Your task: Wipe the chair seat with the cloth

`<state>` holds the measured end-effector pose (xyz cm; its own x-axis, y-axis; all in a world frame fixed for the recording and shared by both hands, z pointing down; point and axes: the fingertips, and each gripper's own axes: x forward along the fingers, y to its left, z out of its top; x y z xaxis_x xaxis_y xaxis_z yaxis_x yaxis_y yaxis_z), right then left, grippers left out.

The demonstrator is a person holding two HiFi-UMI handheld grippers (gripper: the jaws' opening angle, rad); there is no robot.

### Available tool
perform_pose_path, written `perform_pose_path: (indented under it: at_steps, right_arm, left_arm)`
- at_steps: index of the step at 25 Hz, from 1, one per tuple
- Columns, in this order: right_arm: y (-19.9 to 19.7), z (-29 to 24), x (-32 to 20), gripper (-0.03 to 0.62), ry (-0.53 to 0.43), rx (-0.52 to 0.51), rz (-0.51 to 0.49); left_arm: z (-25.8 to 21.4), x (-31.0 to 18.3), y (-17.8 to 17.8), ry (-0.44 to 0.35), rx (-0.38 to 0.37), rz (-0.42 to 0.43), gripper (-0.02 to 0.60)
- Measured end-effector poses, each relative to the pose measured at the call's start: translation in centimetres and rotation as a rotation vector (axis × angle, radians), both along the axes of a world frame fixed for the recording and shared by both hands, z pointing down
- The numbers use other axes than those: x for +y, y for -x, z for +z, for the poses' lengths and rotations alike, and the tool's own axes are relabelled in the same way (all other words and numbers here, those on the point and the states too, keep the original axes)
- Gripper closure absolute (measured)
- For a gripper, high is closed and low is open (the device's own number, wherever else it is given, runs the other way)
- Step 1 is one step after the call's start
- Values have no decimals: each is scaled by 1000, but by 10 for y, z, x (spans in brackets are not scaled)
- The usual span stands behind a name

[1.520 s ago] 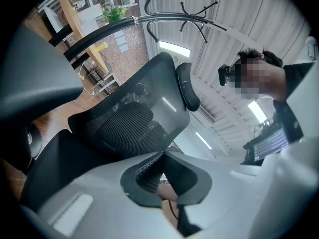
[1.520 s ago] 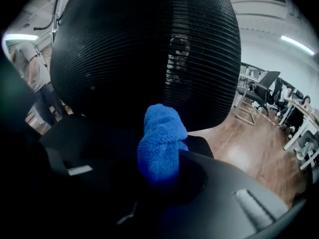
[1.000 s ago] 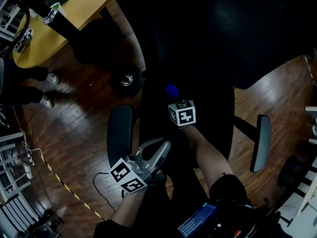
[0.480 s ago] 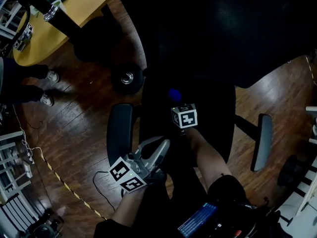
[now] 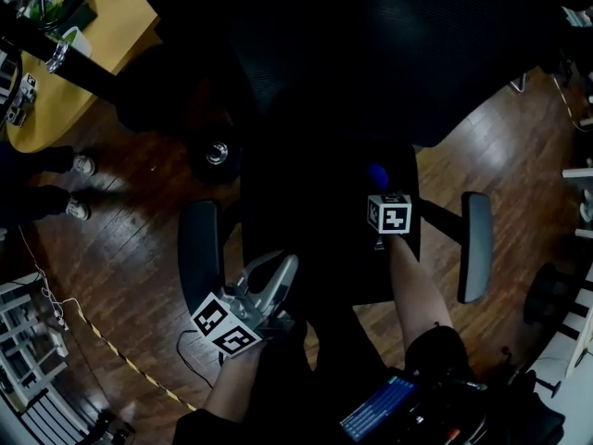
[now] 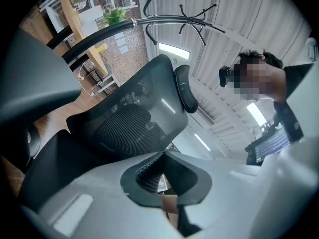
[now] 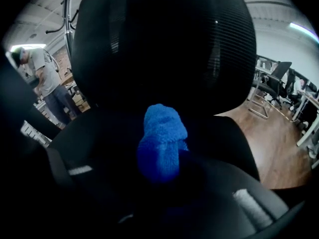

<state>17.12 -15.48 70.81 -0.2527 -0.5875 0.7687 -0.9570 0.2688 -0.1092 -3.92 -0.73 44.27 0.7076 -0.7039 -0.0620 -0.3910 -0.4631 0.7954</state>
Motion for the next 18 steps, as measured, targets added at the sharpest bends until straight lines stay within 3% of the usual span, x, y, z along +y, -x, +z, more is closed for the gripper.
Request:
perform_pose_path:
  at_steps: [4,11,14,18]
  right_arm:
    - [-43,-9,3,554,3,24,65]
    - [-49,-10,4,554,-1,54,109]
    - [-21,-15,6,554,-7,16,106]
    - [64,-23,7,554,-15,-95,-44]
  left_arm:
    - [-3,-1,-6,-6,6,16,589]
    - [-2,3,-8,-8,15,16,589]
    - [-1,5,-5,-4,24,8,589]
    - [-8,6,-1,-15,34,-9,589]
